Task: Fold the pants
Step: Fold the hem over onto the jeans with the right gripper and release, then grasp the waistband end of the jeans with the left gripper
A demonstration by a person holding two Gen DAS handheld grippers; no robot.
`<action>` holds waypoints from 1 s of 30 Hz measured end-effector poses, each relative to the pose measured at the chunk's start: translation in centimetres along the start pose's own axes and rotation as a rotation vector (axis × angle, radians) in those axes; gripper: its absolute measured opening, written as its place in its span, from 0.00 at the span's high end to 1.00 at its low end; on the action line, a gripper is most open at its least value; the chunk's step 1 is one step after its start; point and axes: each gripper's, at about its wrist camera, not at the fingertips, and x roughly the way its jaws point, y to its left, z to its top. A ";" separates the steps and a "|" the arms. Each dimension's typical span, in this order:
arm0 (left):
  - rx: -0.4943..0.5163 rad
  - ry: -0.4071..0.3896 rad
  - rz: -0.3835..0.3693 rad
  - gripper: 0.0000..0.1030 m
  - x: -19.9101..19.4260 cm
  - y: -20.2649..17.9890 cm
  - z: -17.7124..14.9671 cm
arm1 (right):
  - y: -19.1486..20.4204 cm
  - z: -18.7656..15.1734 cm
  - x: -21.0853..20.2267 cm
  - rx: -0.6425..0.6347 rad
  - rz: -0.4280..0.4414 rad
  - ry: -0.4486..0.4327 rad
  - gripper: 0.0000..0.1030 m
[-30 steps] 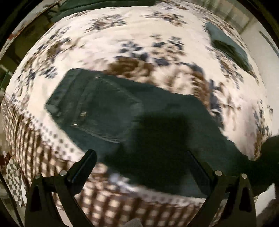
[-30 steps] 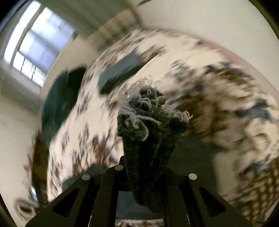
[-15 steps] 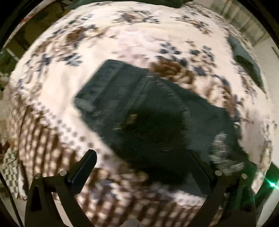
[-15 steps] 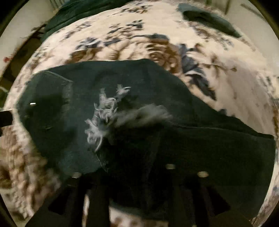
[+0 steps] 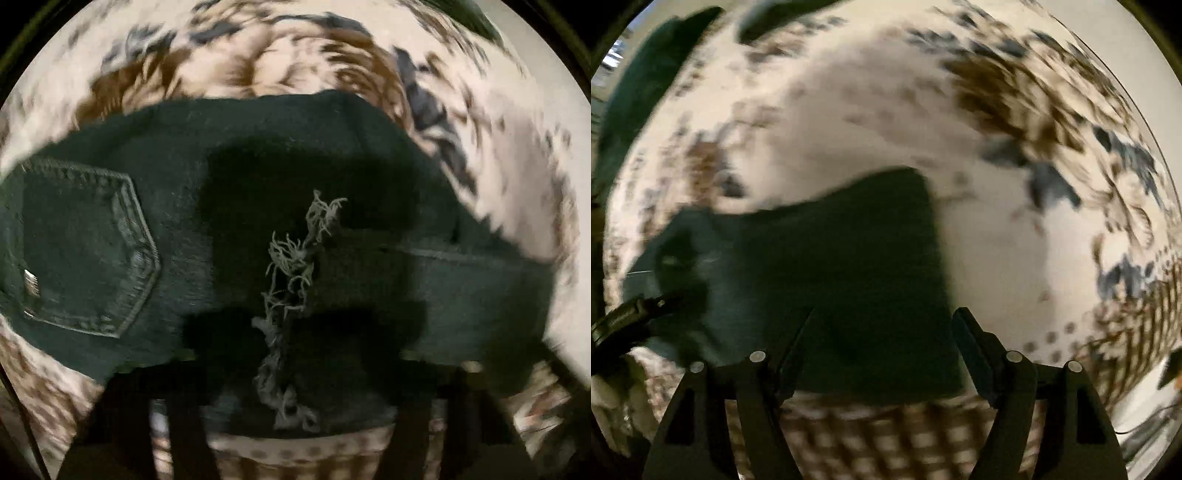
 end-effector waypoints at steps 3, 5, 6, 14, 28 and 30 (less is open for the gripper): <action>0.056 -0.035 0.060 0.78 -0.6 -0.4 -1.3 | 0.5 0.5 1.8 -0.044 -0.044 0.035 0.25; 0.061 -0.027 0.077 0.80 -0.6 -0.2 -2.1 | 1.0 0.7 2.3 -0.071 -0.065 0.040 0.25; 0.058 -0.030 0.082 0.80 -0.6 0.0 -2.5 | 1.3 0.8 2.4 -0.082 -0.075 0.040 0.25; 0.031 -0.033 0.086 0.79 0.2 0.4 -3.0 | 2.3 1.1 3.0 -0.142 -0.091 0.052 0.25; -0.294 -0.211 0.072 0.09 -11.2 12.5 -8.2 | 10.1 -3.1 -6.9 -0.163 -0.103 0.030 0.14; -0.352 -0.206 0.061 0.09 -11.1 15.0 -8.2 | 11.0 -3.9 -8.8 -0.166 -0.111 0.004 0.14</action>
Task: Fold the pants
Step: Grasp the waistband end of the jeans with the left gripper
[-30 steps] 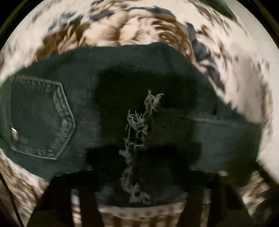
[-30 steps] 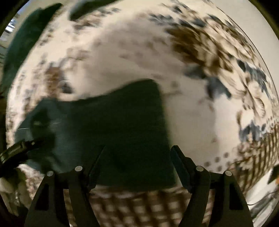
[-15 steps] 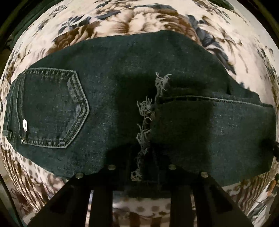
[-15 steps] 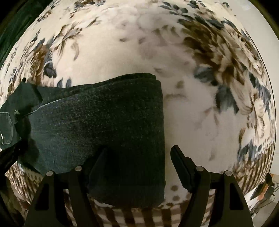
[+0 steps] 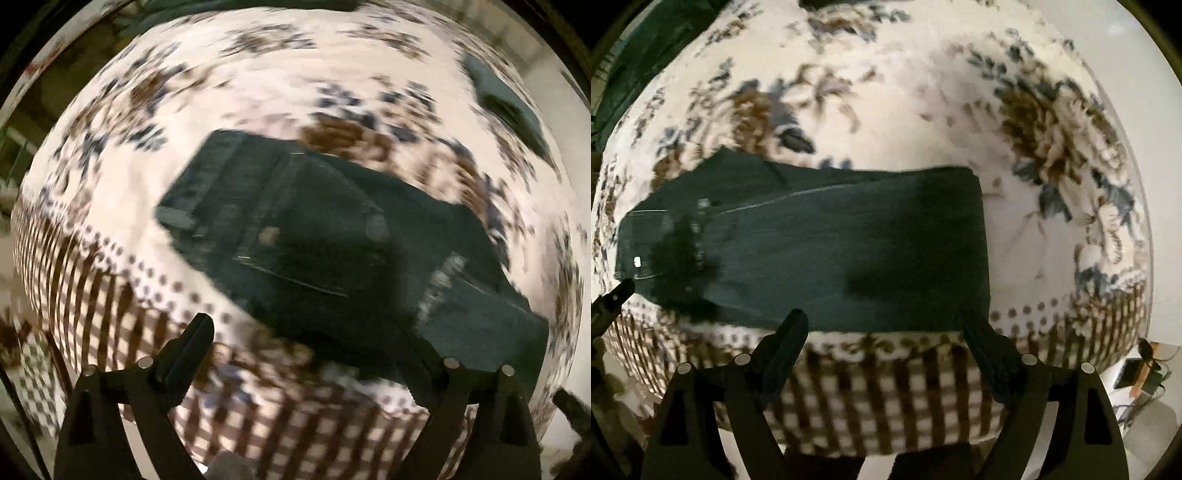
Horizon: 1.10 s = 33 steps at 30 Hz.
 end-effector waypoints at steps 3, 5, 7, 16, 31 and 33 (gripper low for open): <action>-0.124 0.006 -0.036 0.09 1.5 3.1 1.2 | 1.1 -0.4 -2.6 0.004 0.008 -0.031 0.14; -0.202 0.022 -0.063 0.09 2.9 4.4 2.0 | 2.0 -0.6 -3.7 -0.001 0.009 -0.045 0.14; -0.294 0.033 -0.101 0.09 4.3 6.0 2.3 | 2.5 -0.9 -4.2 -0.008 0.005 -0.047 0.14; -0.621 0.080 -0.294 0.09 9.3 10.4 2.3 | 4.5 -0.4 -2.5 -0.032 -0.019 -0.006 0.14; -0.704 0.028 -0.500 0.30 13.2 11.9 3.6 | 5.1 -0.2 0.2 0.007 0.014 0.034 0.14; -0.718 0.026 -0.507 0.31 13.4 12.0 4.0 | 4.9 -0.2 0.6 0.013 0.020 0.042 0.14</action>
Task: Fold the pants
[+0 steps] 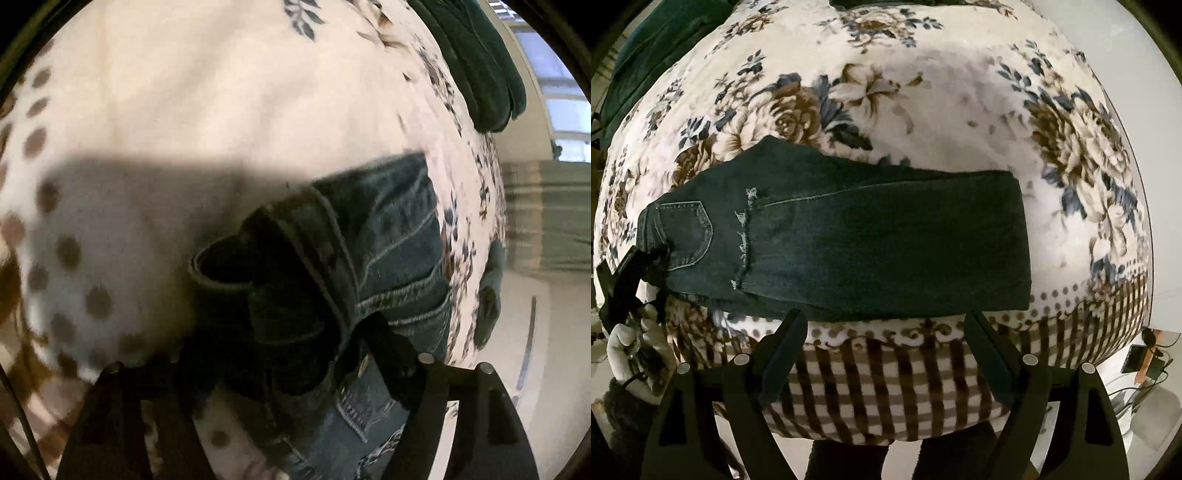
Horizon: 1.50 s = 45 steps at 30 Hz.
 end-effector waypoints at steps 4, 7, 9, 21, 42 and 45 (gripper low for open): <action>0.105 -0.058 0.021 0.69 -0.9 -2.6 -0.6 | -0.1 0.0 0.6 -0.010 -0.005 0.006 0.14; 0.202 -0.115 0.029 0.74 -2.8 -5.4 -1.6 | 0.0 0.0 0.7 -0.027 -0.024 -0.005 0.14; 0.264 -0.150 0.012 0.74 -4.3 -7.2 -2.6 | 0.0 0.0 0.5 -0.037 -0.034 -0.020 0.14; 0.769 -0.181 -0.107 0.75 -10.3 -21.6 -17.0 | -3.2 0.2 -1.4 -0.041 0.002 -0.106 0.14; 1.347 0.142 0.226 0.64 10.3 -25.5 -45.1 | -30.5 -1.0 4.5 0.304 0.069 -0.007 0.14; 1.328 0.192 0.228 0.39 9.4 -25.9 -45.3 | -31.4 0.4 4.8 0.322 0.249 -0.010 0.14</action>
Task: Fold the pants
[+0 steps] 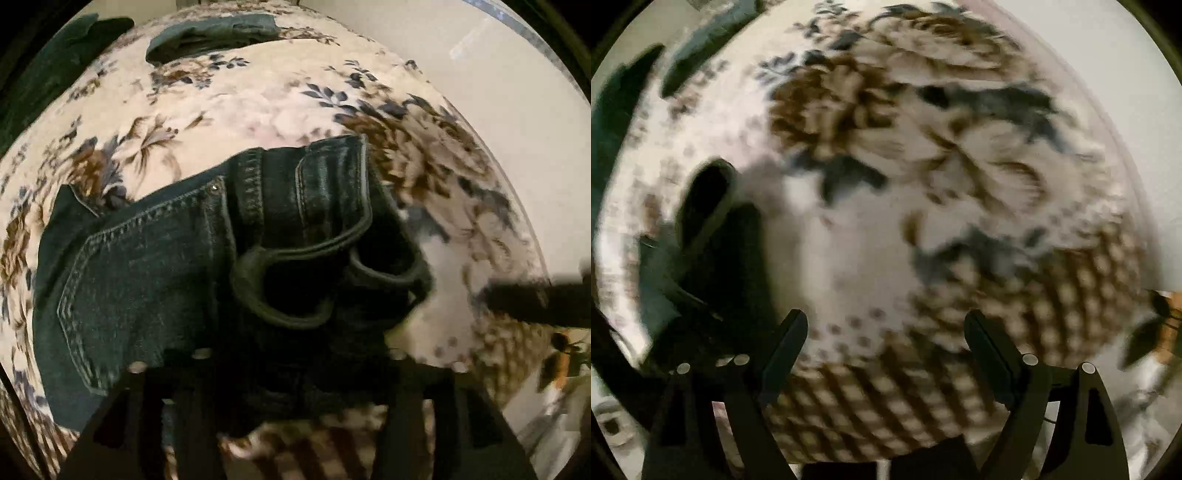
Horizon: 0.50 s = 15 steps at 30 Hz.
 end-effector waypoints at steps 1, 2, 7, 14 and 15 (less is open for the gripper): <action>-0.013 0.011 -0.022 0.17 -0.3 0.1 -0.4 | -0.1 0.8 0.1 0.012 0.074 0.010 0.14; -0.039 0.026 -0.073 0.05 -1.1 0.3 -0.6 | 0.0 1.3 0.2 0.016 0.124 0.019 0.14; -0.146 0.008 -0.114 0.00 -5.5 2.6 -1.9 | 0.7 4.2 2.3 0.037 0.405 0.095 0.14; -0.409 -0.087 0.023 0.00 -9.8 14.8 0.2 | 3.8 5.8 8.8 -0.032 0.599 0.246 0.13; -0.452 -0.087 0.028 0.00 -9.3 16.9 1.0 | 4.2 5.8 9.6 -0.038 0.618 0.264 0.10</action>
